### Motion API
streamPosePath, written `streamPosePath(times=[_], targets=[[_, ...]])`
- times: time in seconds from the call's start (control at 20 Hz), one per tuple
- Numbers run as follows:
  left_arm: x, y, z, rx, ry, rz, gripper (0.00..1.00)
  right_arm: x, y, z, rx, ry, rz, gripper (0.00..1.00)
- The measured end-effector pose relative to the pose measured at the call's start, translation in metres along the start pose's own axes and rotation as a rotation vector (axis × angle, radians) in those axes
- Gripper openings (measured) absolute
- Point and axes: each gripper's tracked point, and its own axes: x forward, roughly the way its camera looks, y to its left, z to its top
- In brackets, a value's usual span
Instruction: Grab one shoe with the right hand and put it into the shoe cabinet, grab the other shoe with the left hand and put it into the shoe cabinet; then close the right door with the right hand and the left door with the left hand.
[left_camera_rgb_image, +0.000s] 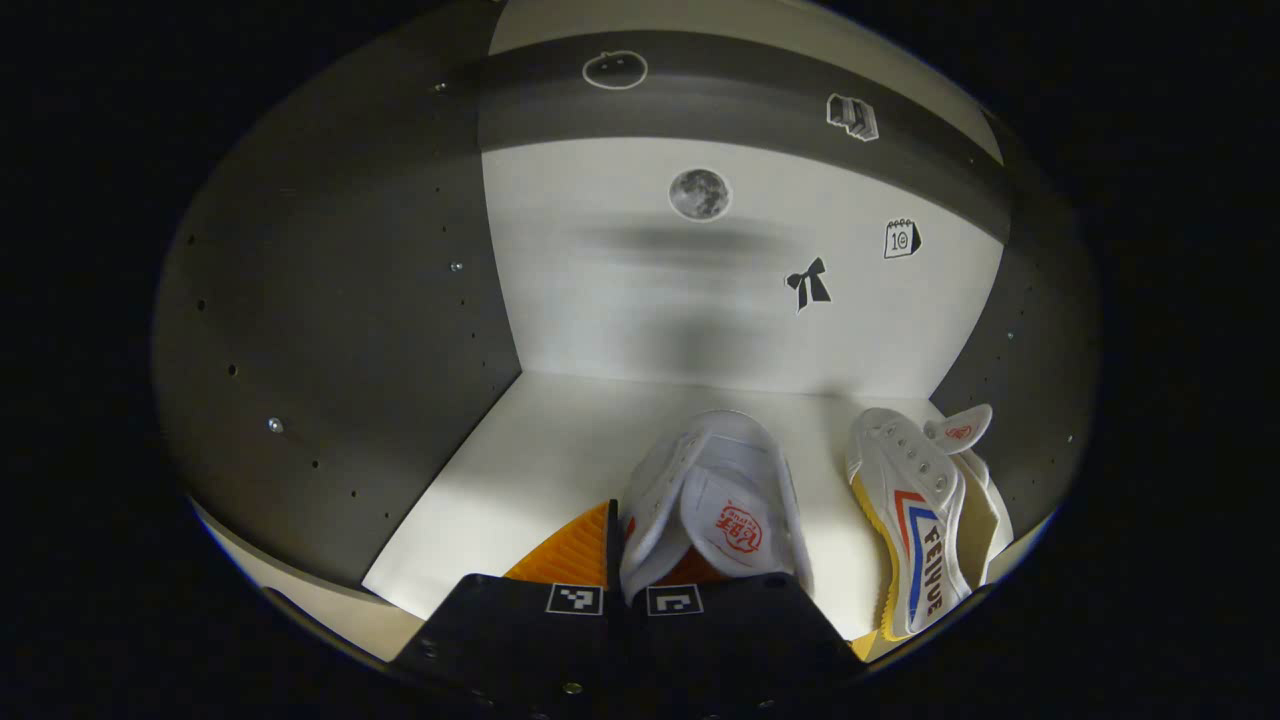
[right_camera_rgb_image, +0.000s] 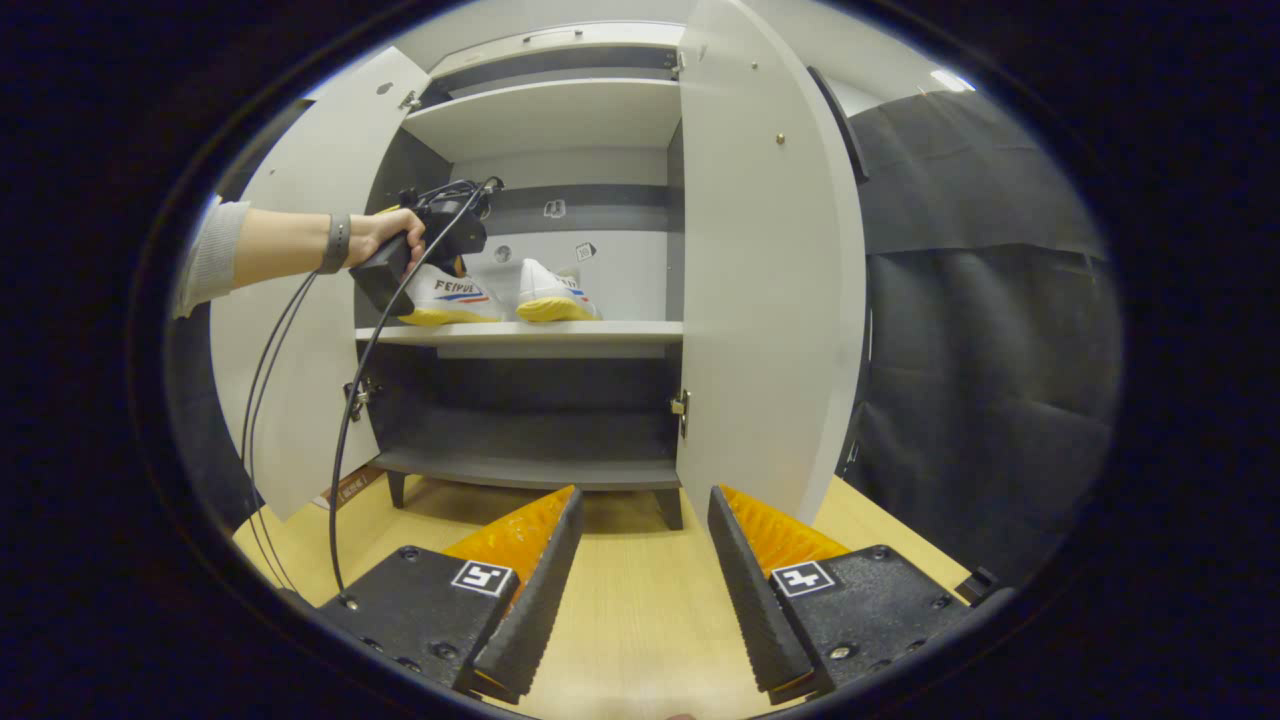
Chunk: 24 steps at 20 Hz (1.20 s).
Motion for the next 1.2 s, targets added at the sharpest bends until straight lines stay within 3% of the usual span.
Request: streamPosePath(times=[0.1, 0.2, 0.25, 0.35, 0.4, 0.45, 0.5, 0.55, 0.7, 0.75, 0.8, 1.05, 1.15, 1.2], targets=[[-0.001, -0.003, 0.001, -0.013, 0.005, -0.02, 0.06, 0.0, 0.001, -0.003, -0.007, 0.004, 0.005, 0.8], [-0.004, -0.006, 0.002, -0.013, -0.006, -0.034, 0.16, 0.0, 0.001, -0.004, -0.008, 0.006, 0.008, 0.8], [-0.007, -0.005, 0.002, -0.013, -0.008, -0.038, 0.02, 0.0, 0.002, -0.003, -0.007, 0.006, 0.012, 0.8], [-0.014, -0.007, 0.006, -0.015, -0.019, -0.06, 0.37, -0.002, 0.002, -0.003, -0.01, 0.002, 0.014, 0.79], [-0.018, -0.008, 0.005, -0.02, -0.013, -0.078, 0.4, -0.001, 0.002, -0.003, -0.012, 0.003, 0.016, 0.8], [-0.025, -0.008, 0.005, -0.028, -0.014, -0.085, 0.28, -0.001, 0.003, -0.004, -0.013, 0.004, 0.02, 0.8], [-0.032, -0.008, 0.007, -0.036, -0.024, -0.1, 0.45, -0.001, 0.003, -0.003, -0.013, 0.005, 0.022, 0.8], [-0.042, -0.01, 0.008, -0.04, -0.041, -0.121, 0.31, -0.002, 0.004, -0.003, -0.014, 0.004, 0.026, 0.8], [-0.077, -0.013, 0.016, -0.033, -0.114, -0.174, 0.32, -0.003, 0.005, -0.002, -0.022, -0.002, 0.038, 0.8], [-0.093, -0.016, 0.016, -0.022, -0.147, -0.198, 0.41, -0.003, 0.006, -0.001, -0.025, -0.006, 0.042, 0.8], [-0.11, -0.017, 0.015, -0.003, -0.187, -0.216, 0.32, -0.004, 0.008, -0.001, -0.031, -0.011, 0.046, 0.8], [-0.202, -0.012, -0.02, 0.061, -0.425, -0.274, 0.32, -0.016, 0.021, -0.008, -0.05, 0.009, 0.079, 0.8], [-0.238, -0.001, -0.029, 0.06, -0.561, -0.27, 0.32, -0.024, 0.025, -0.001, -0.051, 0.0, 0.099, 0.8], [-0.254, 0.006, -0.033, 0.067, -0.63, -0.255, 0.37, -0.029, 0.026, 0.004, -0.048, -0.009, 0.107, 0.8]])
